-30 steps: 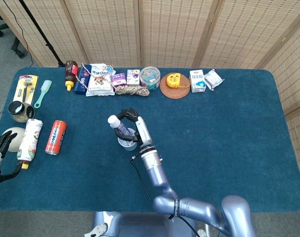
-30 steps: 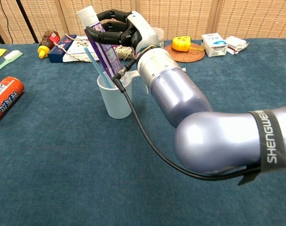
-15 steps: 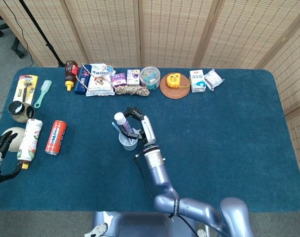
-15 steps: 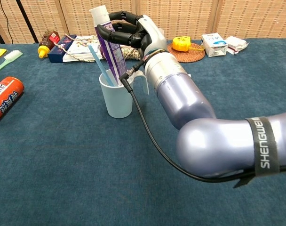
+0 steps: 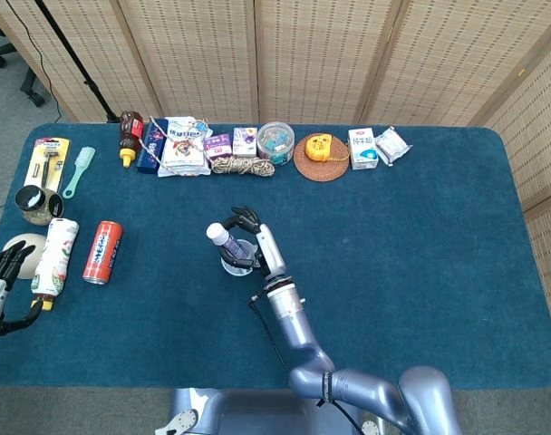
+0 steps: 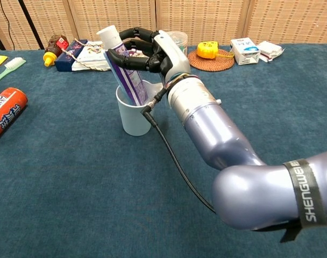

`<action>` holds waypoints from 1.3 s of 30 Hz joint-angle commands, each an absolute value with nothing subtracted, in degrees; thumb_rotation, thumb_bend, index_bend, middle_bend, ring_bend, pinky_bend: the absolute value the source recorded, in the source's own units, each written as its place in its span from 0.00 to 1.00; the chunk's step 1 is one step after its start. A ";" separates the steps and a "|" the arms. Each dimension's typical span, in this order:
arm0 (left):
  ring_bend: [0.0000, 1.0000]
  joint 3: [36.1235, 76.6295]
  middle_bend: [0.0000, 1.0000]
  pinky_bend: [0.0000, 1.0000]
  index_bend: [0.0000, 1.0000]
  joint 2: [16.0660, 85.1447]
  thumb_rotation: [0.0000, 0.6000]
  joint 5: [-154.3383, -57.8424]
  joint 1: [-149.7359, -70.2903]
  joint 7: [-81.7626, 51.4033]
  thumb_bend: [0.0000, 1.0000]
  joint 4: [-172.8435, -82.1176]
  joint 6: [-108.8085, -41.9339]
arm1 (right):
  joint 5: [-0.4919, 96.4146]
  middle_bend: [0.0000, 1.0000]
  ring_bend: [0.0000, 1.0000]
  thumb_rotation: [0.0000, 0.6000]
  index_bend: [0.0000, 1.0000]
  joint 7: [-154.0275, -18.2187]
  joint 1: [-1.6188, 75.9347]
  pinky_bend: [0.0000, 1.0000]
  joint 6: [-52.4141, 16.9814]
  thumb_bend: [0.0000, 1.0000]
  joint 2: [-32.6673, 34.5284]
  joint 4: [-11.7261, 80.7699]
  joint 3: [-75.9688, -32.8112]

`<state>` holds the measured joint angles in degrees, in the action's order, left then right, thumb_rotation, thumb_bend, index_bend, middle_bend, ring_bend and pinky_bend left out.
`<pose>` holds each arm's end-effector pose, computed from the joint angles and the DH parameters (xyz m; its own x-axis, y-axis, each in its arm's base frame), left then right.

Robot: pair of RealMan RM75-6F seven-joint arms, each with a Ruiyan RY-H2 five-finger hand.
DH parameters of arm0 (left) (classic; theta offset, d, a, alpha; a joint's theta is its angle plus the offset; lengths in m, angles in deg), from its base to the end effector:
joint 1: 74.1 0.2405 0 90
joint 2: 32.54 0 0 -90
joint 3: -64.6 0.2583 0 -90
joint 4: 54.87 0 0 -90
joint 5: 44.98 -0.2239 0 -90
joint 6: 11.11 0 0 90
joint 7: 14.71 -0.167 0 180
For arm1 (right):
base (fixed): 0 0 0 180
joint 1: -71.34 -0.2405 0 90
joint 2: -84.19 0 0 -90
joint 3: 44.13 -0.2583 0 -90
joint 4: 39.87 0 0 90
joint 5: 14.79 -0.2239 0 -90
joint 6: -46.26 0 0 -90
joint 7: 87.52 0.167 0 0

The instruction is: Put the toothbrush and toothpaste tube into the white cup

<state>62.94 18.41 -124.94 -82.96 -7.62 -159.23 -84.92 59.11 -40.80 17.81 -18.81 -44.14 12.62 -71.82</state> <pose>-0.3065 0.2154 0.1728 0.2799 0.1844 0.9422 0.9547 0.0501 -0.2934 0.0047 -0.3729 -0.1428 -0.7485 -0.3688 0.5511 -0.5397 -0.1441 -0.8294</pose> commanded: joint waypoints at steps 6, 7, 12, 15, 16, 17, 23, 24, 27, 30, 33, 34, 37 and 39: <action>0.00 62.96 0.00 0.00 0.00 18.38 1.00 -124.88 -83.10 -7.59 0.35 -159.21 -84.69 | 60.10 0.47 0.11 1.00 0.59 -40.16 17.73 0.00 -17.91 0.57 -44.34 11.44 -70.97; 0.00 62.99 0.00 0.00 0.00 18.38 1.00 -124.91 -83.10 -7.61 0.35 -159.22 -84.67 | 60.32 0.45 0.10 1.00 0.58 -40.16 17.68 0.00 -17.87 0.57 -44.27 11.50 -70.85; 0.00 63.05 0.00 0.00 0.00 18.36 1.00 -125.01 -83.12 -7.64 0.35 -159.28 -84.66 | 60.81 0.39 0.08 1.00 0.54 -41.12 17.22 0.00 -17.21 0.57 -43.88 11.86 -70.61; 0.00 63.10 0.00 0.00 0.00 18.31 1.00 -125.10 -83.11 -7.58 0.35 -159.31 -84.67 | 60.16 0.37 0.06 1.00 0.53 -42.44 16.85 0.00 -16.08 0.57 -43.64 12.07 -71.05; 0.00 63.12 0.00 0.00 0.00 18.29 1.00 -125.14 -83.09 -7.53 0.35 -159.29 -84.71 | 59.91 0.37 0.06 1.00 0.52 -42.84 16.78 0.00 -15.83 0.57 -43.59 12.06 -71.24; 0.00 63.11 0.00 0.00 0.00 18.29 1.00 -125.17 -83.09 -7.44 0.35 -159.25 -84.73 | 59.68 0.37 0.06 1.00 0.52 -43.14 16.73 0.00 -15.62 0.57 -43.54 12.09 -71.42; 0.00 63.08 0.00 0.00 0.00 18.07 1.00 -125.25 -83.22 -6.96 0.35 -159.15 -84.54 | 59.39 0.34 0.05 1.00 0.50 -43.81 16.95 0.00 -15.52 0.57 -43.24 12.34 -71.61; 0.00 63.13 0.00 0.00 0.00 18.04 1.00 -125.29 -83.20 -6.90 0.35 -159.16 -84.53 | 59.56 0.33 0.05 1.00 0.50 -43.73 16.95 0.00 -15.60 0.57 -43.19 12.34 -71.54; 0.00 63.22 0.00 0.00 0.00 18.09 1.00 -125.45 -83.09 -6.85 0.35 -159.12 -84.71 | 60.43 0.31 0.05 1.00 0.48 -43.54 16.96 0.00 -16.23 0.57 -43.21 11.86 -70.98; 0.00 63.12 0.00 0.00 0.00 17.91 1.00 -125.32 -83.21 -6.86 0.35 -159.30 -84.60 | 61.53 0.29 0.04 1.00 0.43 -43.31 16.97 0.00 -17.13 0.57 -43.39 11.07 -70.20; 0.00 63.25 0.00 0.00 0.00 18.06 1.00 -125.39 -83.19 -7.03 0.35 -159.24 -84.53 | 62.59 0.24 0.01 1.00 0.35 -42.83 17.02 0.00 -18.02 0.57 -43.59 10.18 -69.42; 0.00 63.25 0.00 0.00 0.00 18.14 1.00 -125.40 -83.21 -7.09 0.35 -159.20 -84.53 | 62.95 0.22 0.00 1.00 0.32 -42.77 16.93 0.00 -18.36 0.57 -43.70 9.63 -69.25; 0.00 63.19 0.00 0.00 0.00 18.11 1.00 -125.34 -83.28 -7.21 0.35 -159.26 -84.49 | 63.34 0.18 0.00 1.00 0.28 -42.45 16.69 0.00 -18.64 0.57 -43.88 8.70 -69.13; 0.00 63.18 0.00 0.00 0.00 18.04 1.00 -125.27 -83.28 -7.26 0.35 -159.37 -84.52 | 63.42 0.14 0.00 1.00 0.24 -42.25 16.65 0.00 -18.64 0.57 -43.90 8.33 -69.07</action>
<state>63.18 18.05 -125.28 -83.27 -7.26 -159.36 -84.52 63.38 -42.30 16.68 -18.63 -43.88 8.39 -69.11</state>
